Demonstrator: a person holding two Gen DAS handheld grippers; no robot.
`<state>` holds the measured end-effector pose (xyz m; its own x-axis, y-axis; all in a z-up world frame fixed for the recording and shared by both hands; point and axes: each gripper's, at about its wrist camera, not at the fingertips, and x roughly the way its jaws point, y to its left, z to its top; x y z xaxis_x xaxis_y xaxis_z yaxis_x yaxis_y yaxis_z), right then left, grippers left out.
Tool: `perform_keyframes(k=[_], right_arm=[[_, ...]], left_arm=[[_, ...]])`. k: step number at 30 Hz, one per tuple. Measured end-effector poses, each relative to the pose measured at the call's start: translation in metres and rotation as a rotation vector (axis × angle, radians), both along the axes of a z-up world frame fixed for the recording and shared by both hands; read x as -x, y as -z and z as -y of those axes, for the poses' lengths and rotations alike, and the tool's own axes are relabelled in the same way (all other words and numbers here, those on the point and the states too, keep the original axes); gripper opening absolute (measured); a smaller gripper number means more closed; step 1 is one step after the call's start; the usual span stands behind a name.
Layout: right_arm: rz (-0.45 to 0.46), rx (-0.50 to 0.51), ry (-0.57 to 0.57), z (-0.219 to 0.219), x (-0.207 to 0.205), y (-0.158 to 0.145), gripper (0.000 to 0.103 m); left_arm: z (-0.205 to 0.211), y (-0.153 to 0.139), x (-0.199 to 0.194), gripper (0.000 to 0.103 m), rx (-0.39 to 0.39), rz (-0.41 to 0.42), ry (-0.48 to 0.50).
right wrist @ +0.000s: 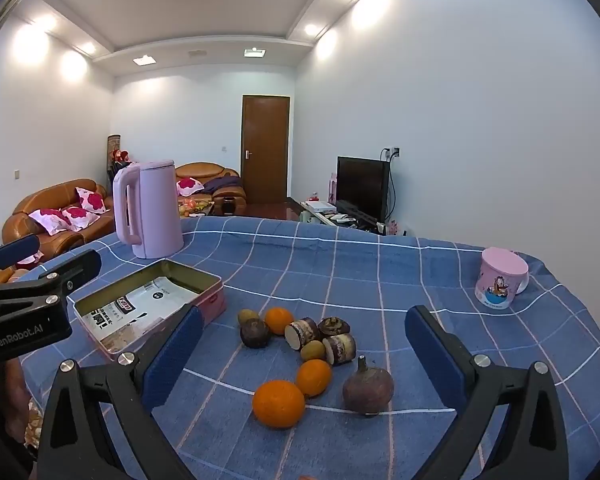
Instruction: Organize fruits
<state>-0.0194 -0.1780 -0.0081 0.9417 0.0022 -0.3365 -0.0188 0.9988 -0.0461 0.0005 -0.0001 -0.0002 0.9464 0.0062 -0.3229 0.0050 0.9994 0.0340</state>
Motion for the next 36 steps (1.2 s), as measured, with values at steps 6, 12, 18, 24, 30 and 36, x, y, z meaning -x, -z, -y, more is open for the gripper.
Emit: perform_keyframes(k=[6,12,18,24,30,36], right_arm=[[0.005,-0.003,-0.001,-0.0002,0.0004,0.0004,0.102],[0.002,-0.002,-0.001,-0.0002,0.0046,0.0008,0.102],[0.001,-0.005,0.0,-0.0016,0.0029,0.0022,0.102],[-0.002,-0.005,-0.001,-0.0019,-0.0001,0.0025,0.102],[-0.004,-0.01,0.0,-0.0004,-0.0009,0.0022,0.102],[-0.003,-0.012,0.0,-0.0001,-0.0006,0.0022,0.102]], left_arm=[[0.0014,-0.0012,0.0003,0.103,-0.016,0.008,0.004],[0.0032,0.001,0.0002,0.103,-0.022,0.005,0.004],[0.0018,0.0026,0.0011,0.103,-0.017,0.006,0.002],[0.0018,0.0028,0.0013,0.103,-0.017,0.007,0.003],[0.0022,0.0032,0.0013,0.103,-0.018,0.007,0.002],[0.0014,0.0043,0.0012,0.103,-0.019,0.009,0.002]])
